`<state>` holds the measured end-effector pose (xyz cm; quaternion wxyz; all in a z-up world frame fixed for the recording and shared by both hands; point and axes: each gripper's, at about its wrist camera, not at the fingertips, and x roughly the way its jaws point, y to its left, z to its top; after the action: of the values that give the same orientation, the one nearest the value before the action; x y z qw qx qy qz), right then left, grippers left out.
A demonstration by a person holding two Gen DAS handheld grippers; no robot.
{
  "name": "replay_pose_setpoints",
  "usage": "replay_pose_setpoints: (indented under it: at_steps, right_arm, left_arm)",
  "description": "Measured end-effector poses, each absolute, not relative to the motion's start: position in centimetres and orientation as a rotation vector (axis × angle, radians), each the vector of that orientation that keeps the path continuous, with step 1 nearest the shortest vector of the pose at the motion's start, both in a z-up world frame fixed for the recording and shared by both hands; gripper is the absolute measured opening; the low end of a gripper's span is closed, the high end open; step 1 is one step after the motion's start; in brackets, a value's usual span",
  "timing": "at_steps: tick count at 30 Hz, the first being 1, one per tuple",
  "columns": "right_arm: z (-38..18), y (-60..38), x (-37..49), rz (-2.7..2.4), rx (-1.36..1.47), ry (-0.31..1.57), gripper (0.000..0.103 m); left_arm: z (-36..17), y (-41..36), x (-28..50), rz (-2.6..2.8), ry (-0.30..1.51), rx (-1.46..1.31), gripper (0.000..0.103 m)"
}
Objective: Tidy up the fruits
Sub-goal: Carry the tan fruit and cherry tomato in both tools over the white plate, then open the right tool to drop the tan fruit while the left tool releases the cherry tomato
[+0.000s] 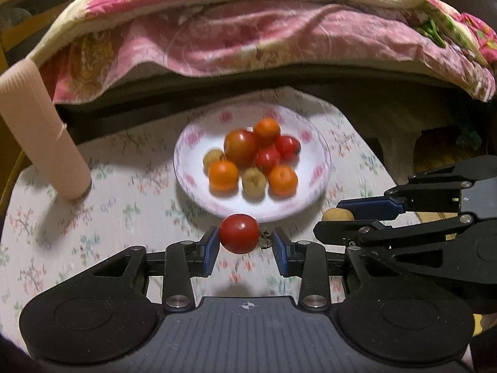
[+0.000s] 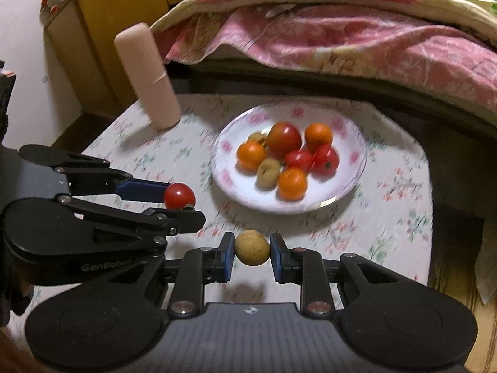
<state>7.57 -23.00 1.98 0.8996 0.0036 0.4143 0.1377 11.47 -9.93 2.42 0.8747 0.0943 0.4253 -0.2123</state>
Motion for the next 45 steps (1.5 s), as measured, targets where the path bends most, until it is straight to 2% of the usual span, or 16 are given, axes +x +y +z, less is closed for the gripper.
replay_pose_setpoints:
  at_steps: [18, 30, 39, 45]
  right_arm:
    - [2.3, -25.4, 15.1, 0.185, -0.002, 0.812, 0.026]
    - [1.2, -25.3, 17.0, 0.167, -0.005, 0.816, 0.027]
    - [1.3, -25.5, 16.7, 0.163, 0.005, 0.800, 0.028]
    - [1.4, -25.9, 16.6, 0.144, 0.020, 0.796, 0.028]
  left_arm:
    - [1.5, -12.3, 18.5, -0.411, 0.870, 0.158, 0.044]
    - [0.4, -12.0, 19.8, -0.397, 0.893, 0.132, 0.045]
    - [0.7, -11.9, 19.8, -0.389, 0.885, 0.121, 0.050]
    - [1.2, -11.4, 19.7, -0.388, 0.873, 0.106, 0.058]
